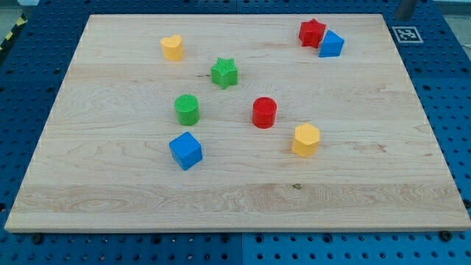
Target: Point your arm closer to blue cube
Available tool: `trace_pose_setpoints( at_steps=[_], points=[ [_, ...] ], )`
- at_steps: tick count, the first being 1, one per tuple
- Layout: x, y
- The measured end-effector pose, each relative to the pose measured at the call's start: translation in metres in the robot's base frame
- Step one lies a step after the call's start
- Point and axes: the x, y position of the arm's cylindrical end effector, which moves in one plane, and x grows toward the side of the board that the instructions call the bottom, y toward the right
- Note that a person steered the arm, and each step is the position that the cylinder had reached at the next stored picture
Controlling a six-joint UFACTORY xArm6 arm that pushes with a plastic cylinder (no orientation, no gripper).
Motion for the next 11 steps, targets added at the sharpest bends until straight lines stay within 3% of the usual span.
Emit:
trace_pose_setpoints(
  at_steps=[3, 5, 9, 10, 11],
  points=[
    [0.001, -0.012],
    [0.141, -0.026],
    [0.374, -0.164],
    [0.371, -0.266],
    [0.325, -0.340]
  ],
)
